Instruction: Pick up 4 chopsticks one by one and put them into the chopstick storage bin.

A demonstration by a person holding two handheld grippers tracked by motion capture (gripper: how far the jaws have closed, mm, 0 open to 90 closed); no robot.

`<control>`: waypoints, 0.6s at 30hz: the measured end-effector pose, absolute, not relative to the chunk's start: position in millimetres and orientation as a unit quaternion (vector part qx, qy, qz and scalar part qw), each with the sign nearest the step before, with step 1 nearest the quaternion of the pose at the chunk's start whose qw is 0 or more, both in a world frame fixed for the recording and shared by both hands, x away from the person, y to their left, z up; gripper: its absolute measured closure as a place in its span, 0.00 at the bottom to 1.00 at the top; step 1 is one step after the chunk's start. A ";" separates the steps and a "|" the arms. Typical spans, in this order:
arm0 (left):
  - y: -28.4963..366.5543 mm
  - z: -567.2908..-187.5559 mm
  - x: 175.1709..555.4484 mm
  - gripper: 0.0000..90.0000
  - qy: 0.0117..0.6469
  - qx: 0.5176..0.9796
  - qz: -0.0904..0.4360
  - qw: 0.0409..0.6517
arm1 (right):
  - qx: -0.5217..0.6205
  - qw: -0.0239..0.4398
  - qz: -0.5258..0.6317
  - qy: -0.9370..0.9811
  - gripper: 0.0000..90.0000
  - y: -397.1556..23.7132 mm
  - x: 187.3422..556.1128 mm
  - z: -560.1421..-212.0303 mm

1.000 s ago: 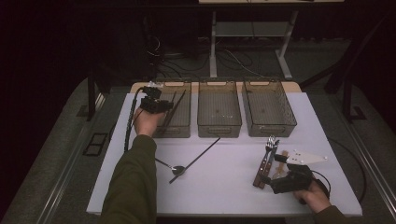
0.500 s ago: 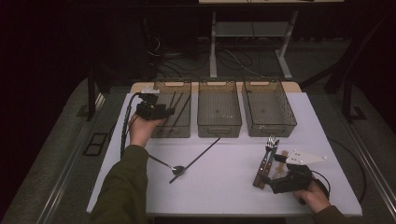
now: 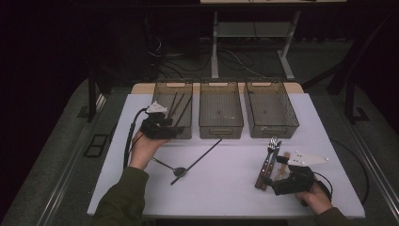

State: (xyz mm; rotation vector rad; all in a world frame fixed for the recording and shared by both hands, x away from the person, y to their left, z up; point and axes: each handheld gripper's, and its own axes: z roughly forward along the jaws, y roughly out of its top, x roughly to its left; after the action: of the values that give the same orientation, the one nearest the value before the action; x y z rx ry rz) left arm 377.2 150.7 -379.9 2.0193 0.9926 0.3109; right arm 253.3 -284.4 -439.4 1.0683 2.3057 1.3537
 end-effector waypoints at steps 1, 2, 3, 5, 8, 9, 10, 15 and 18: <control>149.3 -380.6 374.9 0.40 0.391 0.811 0.125 0.417 | 0.368 0.131 0.466 0.794 0.01 -284.5 253.2 -439.3; 147.6 -381.0 372.3 0.39 0.388 0.814 0.125 0.414 | 0.367 0.131 0.467 0.794 0.01 -284.5 253.1 -439.2; 146.4 -381.4 369.4 0.38 0.384 0.815 0.126 0.415 | 0.366 0.131 0.467 0.794 0.01 -284.5 252.9 -439.1; 144.4 -382.4 363.9 0.37 0.381 0.815 0.122 0.420 | 0.366 0.132 0.467 0.794 0.01 -284.6 252.8 -439.0; 141.4 -384.5 355.7 0.37 0.374 0.816 0.120 0.424 | 0.366 0.132 0.468 0.794 0.01 -284.8 252.9 -439.0; 140.5 -385.3 352.8 0.36 0.372 0.817 0.119 0.424 | 0.365 0.132 0.468 0.794 0.01 -284.8 252.8 -438.9; 139.7 -385.8 350.2 0.36 0.368 0.820 0.118 0.423 | 0.365 0.132 0.468 0.794 0.01 -284.7 252.7 -438.9; 134.3 -389.8 336.8 0.37 0.361 0.821 0.117 0.426 | 0.365 0.133 0.467 0.794 0.01 -284.3 252.3 -438.8; 130.6 -393.6 329.7 0.40 0.357 0.824 0.114 0.425 | 0.365 0.133 0.467 0.794 0.01 -284.0 251.9 -438.5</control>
State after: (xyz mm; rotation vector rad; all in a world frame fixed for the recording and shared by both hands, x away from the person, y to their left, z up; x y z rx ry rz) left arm 329.7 130.6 -393.6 2.0605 0.8936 0.2840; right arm 251.9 -284.0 -438.5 1.0589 2.3038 1.3560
